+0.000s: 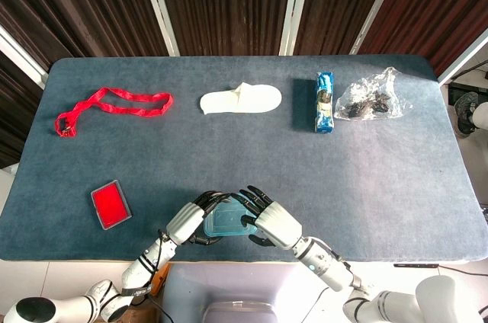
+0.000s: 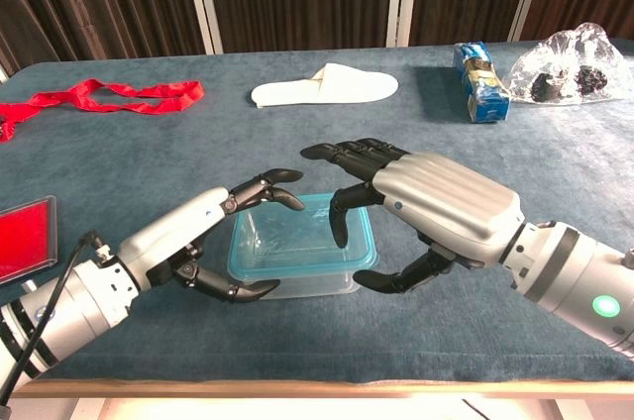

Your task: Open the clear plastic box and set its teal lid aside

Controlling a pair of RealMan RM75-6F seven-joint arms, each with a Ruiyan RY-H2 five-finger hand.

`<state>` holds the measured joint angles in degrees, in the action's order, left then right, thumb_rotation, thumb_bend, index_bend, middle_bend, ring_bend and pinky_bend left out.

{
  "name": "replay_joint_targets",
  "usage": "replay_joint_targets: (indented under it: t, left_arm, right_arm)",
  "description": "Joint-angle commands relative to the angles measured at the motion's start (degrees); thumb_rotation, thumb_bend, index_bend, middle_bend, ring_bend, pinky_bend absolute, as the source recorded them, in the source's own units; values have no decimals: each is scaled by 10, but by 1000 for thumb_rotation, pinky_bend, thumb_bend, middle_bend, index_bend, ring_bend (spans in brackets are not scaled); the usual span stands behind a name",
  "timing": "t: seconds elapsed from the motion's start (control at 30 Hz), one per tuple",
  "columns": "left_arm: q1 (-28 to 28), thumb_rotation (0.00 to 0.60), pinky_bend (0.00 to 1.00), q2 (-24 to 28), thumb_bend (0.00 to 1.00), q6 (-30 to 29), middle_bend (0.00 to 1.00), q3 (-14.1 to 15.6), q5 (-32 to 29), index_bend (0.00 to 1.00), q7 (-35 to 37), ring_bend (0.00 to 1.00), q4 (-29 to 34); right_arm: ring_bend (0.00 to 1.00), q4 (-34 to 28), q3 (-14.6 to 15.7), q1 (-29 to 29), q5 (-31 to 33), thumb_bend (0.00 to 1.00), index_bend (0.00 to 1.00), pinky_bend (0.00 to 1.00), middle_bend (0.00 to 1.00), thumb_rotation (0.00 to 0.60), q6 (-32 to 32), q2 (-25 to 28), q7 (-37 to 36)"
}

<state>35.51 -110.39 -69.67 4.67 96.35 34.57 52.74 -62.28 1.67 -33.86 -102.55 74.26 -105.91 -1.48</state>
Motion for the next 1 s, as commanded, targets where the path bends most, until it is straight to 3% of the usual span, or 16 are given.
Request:
replay_joint_targets:
  t: [0.03,1.0]
  left_arm:
    - [0,600,523,1,303,-1,365,0,0,2,-1,333,-1]
    - [3,600,536,-9,305,4,379,1,1,2,-3,346,-19]
  right_arm:
    - [0,-1,-1,1,0,393,629,0,145,600,5,4,1]
    - [0,-14,-1,-4,8,394,622,0,145,600,9,10,4]
